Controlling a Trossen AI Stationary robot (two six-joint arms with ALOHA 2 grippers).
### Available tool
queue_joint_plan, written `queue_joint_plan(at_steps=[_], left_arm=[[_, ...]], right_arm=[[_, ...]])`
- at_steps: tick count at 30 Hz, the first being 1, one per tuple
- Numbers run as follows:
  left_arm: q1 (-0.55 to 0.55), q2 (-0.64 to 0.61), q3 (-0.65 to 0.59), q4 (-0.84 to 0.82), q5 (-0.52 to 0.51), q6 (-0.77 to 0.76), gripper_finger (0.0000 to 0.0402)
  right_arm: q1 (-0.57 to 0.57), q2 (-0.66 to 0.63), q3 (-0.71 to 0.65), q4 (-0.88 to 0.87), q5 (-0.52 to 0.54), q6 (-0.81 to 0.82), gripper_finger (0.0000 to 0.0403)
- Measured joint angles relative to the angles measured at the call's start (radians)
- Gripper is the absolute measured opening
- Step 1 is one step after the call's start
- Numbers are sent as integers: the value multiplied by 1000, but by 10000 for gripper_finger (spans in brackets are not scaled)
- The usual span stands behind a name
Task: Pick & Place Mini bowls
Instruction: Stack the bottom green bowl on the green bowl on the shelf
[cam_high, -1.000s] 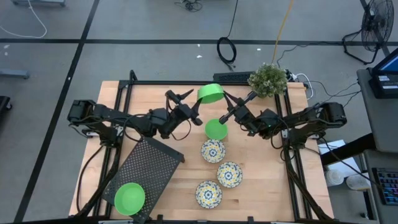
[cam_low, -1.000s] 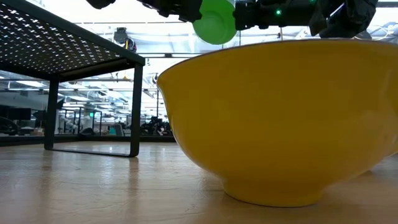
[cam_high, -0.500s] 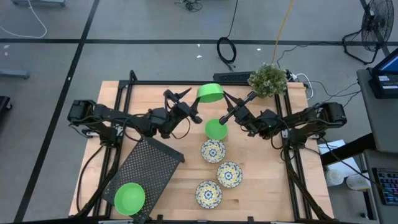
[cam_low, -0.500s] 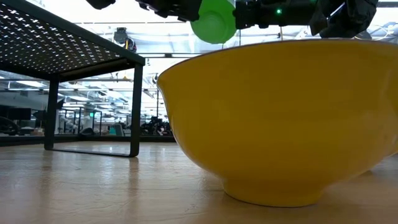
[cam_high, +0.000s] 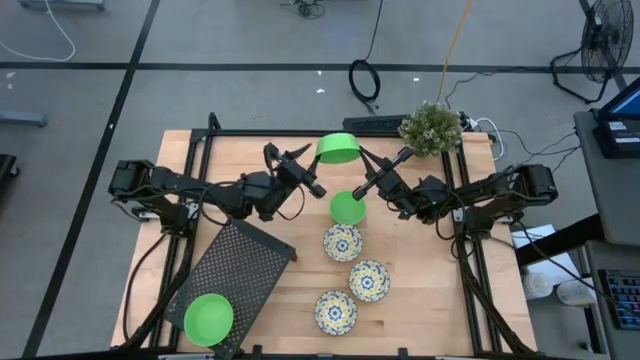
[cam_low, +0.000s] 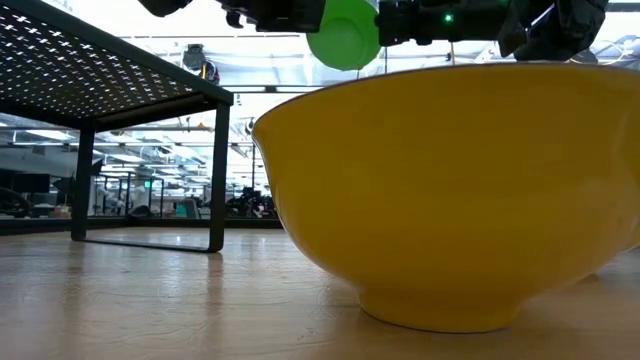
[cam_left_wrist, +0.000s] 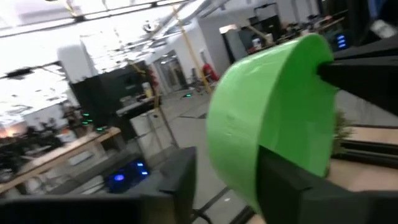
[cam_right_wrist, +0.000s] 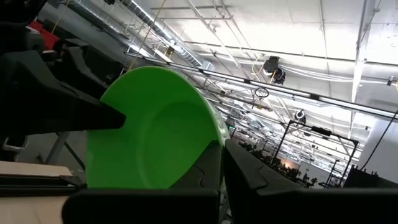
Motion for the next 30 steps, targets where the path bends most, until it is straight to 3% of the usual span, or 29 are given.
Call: queue_joint_plan(at_steps=[5,13,20,25,30], left_arm=[[4,-2,0,-20,39,-48,18],[-25,-29,20,-20,-36,66,7],[-107,-78,99,-60,-172,243,6],[-184,-114,186,-245,-296,281,4],[-272,-129,288,-427,-472,289,3]], right_arm=[[2,0,0,0,-2,6,0],[2,-1,0,-47,-19,23,18],[2,-35,1,-139,0,98,100],[-2,-137,-1,-305,59,245,168],[-2,-237,-1,-500,72,323,205]])
